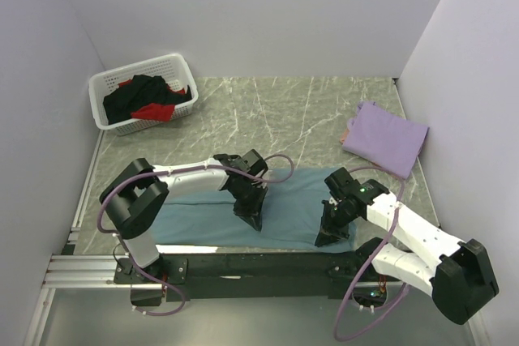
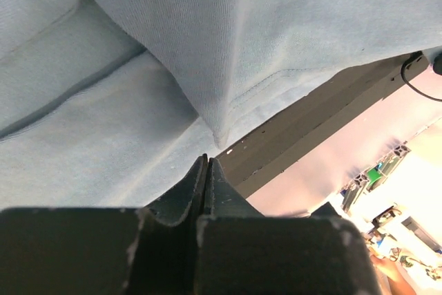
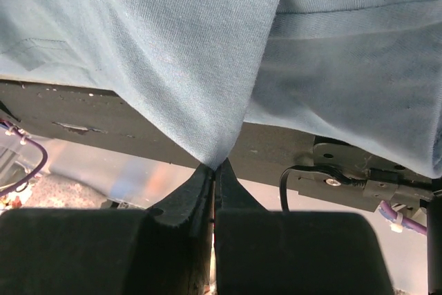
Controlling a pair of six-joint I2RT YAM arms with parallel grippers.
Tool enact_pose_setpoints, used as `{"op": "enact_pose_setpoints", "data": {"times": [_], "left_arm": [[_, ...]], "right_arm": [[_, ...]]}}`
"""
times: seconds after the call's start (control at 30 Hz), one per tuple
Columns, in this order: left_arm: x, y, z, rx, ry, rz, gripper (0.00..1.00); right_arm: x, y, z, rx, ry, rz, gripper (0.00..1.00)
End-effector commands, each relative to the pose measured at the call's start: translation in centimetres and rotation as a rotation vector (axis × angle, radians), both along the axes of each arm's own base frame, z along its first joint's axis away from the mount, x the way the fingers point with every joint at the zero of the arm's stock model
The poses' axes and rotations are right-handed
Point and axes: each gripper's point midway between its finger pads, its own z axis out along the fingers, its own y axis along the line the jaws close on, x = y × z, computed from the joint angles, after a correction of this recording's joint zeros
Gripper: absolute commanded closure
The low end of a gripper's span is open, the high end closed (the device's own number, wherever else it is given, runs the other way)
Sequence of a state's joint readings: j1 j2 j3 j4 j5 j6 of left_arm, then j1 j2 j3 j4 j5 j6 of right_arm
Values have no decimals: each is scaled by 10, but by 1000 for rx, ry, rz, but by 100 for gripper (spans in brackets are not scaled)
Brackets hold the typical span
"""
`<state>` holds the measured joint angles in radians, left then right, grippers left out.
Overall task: Fold and stack the t-shirts
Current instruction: Fold the tshirt
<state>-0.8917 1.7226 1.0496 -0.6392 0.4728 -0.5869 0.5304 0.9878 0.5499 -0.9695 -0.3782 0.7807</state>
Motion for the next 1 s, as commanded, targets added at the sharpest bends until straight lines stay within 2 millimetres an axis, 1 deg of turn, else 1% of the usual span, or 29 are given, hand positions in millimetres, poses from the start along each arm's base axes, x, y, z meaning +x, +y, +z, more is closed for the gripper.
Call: {"op": "enact_pose_setpoints", "data": {"times": [0.0,0.03,0.07,0.1,0.13,0.17,0.2,0.23,0.27,0.3,0.33,0.37,0.4,0.43,0.5,0.53,0.57,0.6,0.63,0.67,0.7,0.73,0.77,0.8,0.87,0.97], "left_arm": [[2,-6,16,-70,-25,-19,99],[2,-6,18,-74,-23,-18,98],[1,-6,19,-75,-21,-16,97],[1,-6,20,-75,-21,-16,92],[1,-5,21,-73,-23,-14,88],[2,-3,25,-65,-32,-6,84],[3,-2,27,-61,-39,0,74],[5,-1,33,-67,-53,8,70],[5,0,37,-64,-59,16,66],[9,2,40,-64,-67,33,60],[11,4,44,-66,-73,42,58],[17,7,52,-73,-84,64,56],[21,9,55,-71,-96,80,53],[28,10,65,-89,-118,97,52],[44,19,73,-95,-143,150,48],[51,21,80,-110,-161,168,48],[64,29,81,-108,-173,211,47],[72,34,81,-108,-179,235,46],[79,40,78,-98,-190,255,46],[91,50,76,-89,-197,296,46],[98,55,73,-86,-206,317,45],[103,62,65,-65,-206,332,45],[112,71,62,-59,-212,366,45],[117,75,58,-51,-216,381,46],[130,87,46,-29,-223,419,46],[139,97,29,-9,-201,447,47]], "right_arm": [[2,2,6,10,-12,-4,100],[1,2,6,7,-7,-2,100],[2,2,6,7,-11,-1,98],[2,2,7,3,-10,0,93],[4,0,8,-11,-20,-2,87],[9,1,13,-12,-41,-4,74],[9,-2,17,-26,-45,-7,68],[13,-6,19,-52,-69,-9,63],[19,-4,28,-51,-95,-12,55],[18,-8,31,-69,-90,-8,52],[20,-8,34,-79,-94,-8,49],[28,-8,43,-83,-126,-11,46],[31,-8,48,-90,-139,-14,44],[40,-7,57,-91,-175,-20,43],[51,-2,65,-80,-213,-23,43],[56,1,65,-81,-212,-23,43],[61,4,67,-73,-226,-15,43],[69,9,67,-59,-242,-13,43],[74,13,64,-58,-234,-5,44],[77,16,62,-55,-233,2,44],[85,21,60,-39,-249,12,44],[88,23,53,-51,-229,23,44],[91,25,49,-55,-230,41,44],[97,24,40,-84,-220,50,44],[109,24,34,-119,-234,66,44],[136,24,24,-198,-258,62,45]]}}
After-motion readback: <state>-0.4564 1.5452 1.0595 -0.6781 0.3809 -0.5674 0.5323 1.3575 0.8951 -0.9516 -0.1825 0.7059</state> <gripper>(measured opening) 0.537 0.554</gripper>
